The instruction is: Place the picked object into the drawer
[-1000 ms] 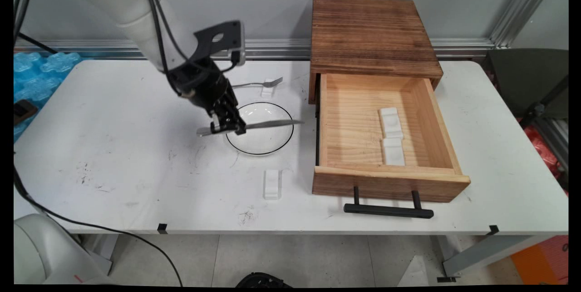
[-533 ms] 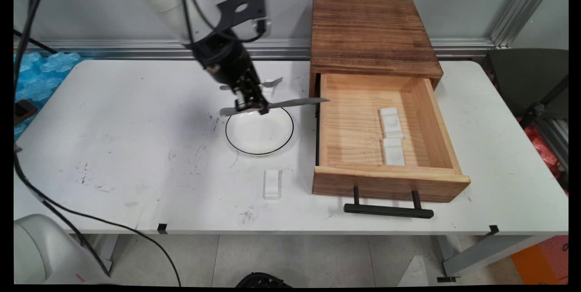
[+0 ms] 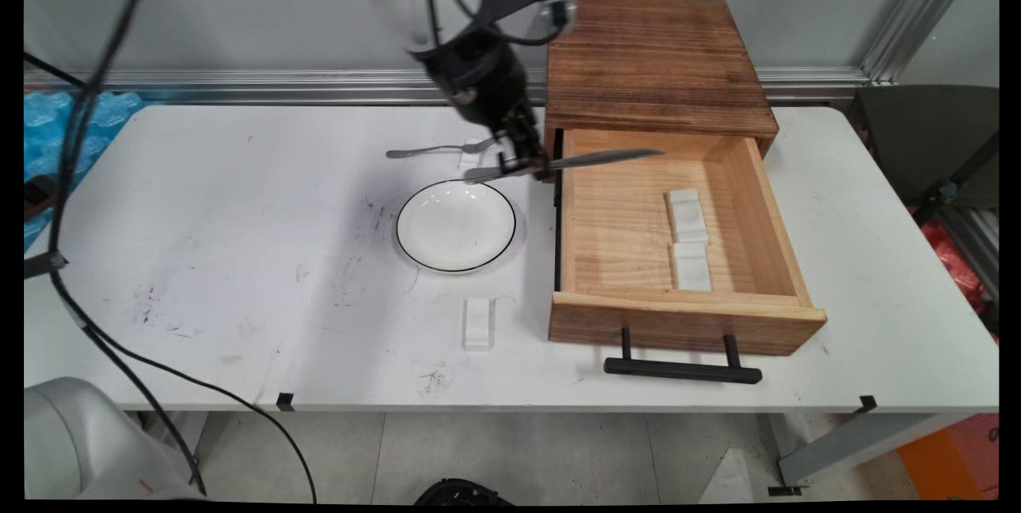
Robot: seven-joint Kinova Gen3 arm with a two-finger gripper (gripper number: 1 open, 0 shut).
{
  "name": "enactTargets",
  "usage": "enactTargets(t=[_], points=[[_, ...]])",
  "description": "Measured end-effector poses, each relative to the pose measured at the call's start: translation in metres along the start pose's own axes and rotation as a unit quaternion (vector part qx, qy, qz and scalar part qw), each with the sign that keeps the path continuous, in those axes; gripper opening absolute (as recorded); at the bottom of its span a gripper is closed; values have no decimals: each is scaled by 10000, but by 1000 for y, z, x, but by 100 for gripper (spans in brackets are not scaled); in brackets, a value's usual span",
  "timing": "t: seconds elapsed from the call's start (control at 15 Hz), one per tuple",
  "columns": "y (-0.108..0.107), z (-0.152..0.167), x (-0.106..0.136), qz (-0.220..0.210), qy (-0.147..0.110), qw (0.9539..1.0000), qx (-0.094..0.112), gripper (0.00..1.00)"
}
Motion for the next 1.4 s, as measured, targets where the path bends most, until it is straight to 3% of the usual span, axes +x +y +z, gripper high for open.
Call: enactTargets(t=[0.27,0.6,1.4], points=[[2,16,36,88,151,9998,8,0],[11,43,60,233,206,9994,-134,0],[22,116,76,471,217,9984,-209,0]])
